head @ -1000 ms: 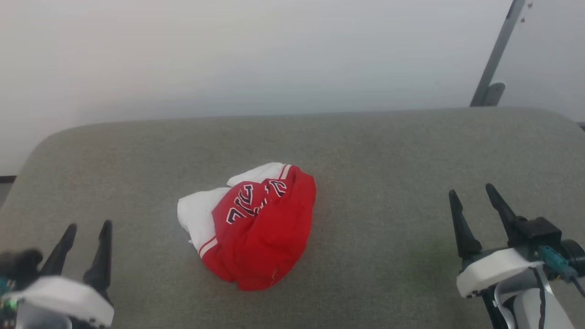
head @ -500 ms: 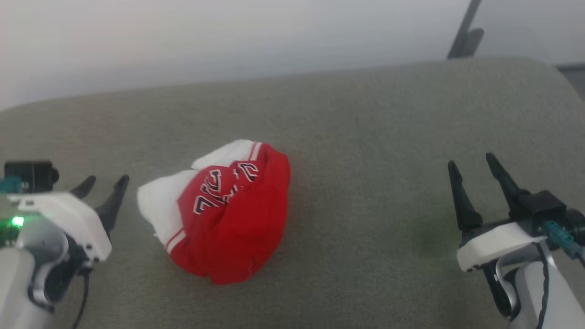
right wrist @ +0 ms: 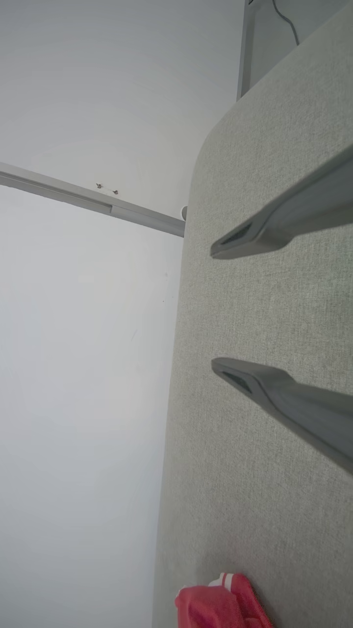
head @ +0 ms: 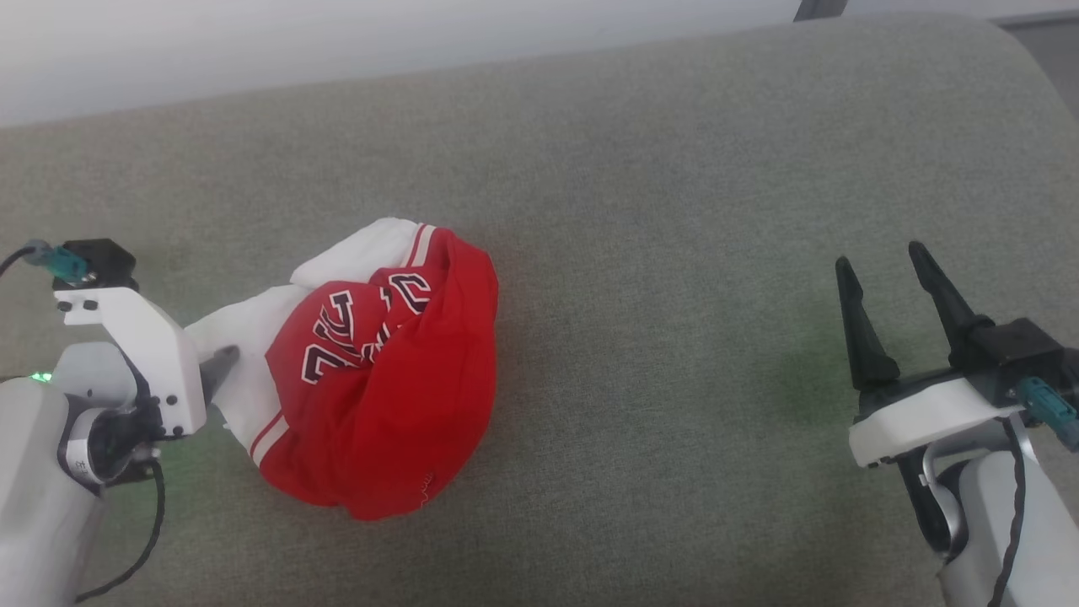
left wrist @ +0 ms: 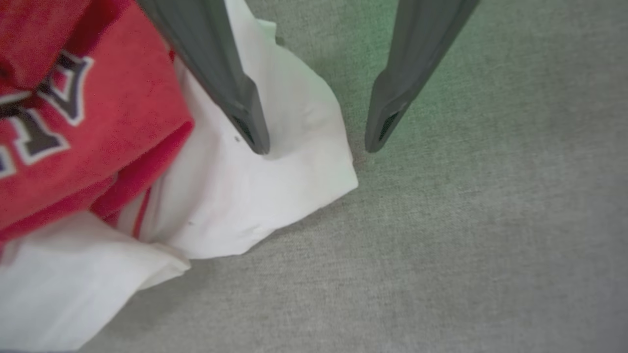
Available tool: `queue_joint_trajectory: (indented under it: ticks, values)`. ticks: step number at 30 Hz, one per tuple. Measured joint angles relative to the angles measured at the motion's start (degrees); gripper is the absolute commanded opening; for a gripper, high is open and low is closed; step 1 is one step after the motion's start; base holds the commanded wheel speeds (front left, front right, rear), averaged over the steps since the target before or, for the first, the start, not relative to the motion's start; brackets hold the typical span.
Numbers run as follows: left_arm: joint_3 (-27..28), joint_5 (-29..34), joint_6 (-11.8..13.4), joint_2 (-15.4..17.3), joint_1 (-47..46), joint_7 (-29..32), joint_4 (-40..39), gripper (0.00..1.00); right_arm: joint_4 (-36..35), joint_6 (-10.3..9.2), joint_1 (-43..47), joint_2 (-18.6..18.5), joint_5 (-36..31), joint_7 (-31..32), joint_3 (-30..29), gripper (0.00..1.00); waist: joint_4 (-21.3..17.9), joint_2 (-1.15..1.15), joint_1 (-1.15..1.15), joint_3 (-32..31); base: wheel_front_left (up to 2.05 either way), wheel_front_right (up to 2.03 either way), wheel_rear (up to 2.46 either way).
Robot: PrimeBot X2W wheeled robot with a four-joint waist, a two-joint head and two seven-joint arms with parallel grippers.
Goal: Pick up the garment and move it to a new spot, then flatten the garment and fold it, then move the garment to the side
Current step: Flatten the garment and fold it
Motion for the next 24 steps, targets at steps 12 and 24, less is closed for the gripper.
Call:
queue_joint_trajectory:
  ticks: [12,24]
  values:
    - [-0.22,-1.9,-0.34,-2.15,-6.49,4.02,9.93,0.0,-0.2,0.0,-1.49,-0.44,-0.19,0.0,0.21,1.0,-0.27,0.0,0.0,2.89,0.0,0.0,0.0]
    - [1.04,-1.68,-0.23,0.74,-5.79,0.49,11.39,0.0,0.16,0.0,-1.08,-0.56,-1.02,0.0,-1.71,1.0,1.92,0.0,0.0,1.39,0.0,0.0,0.0]
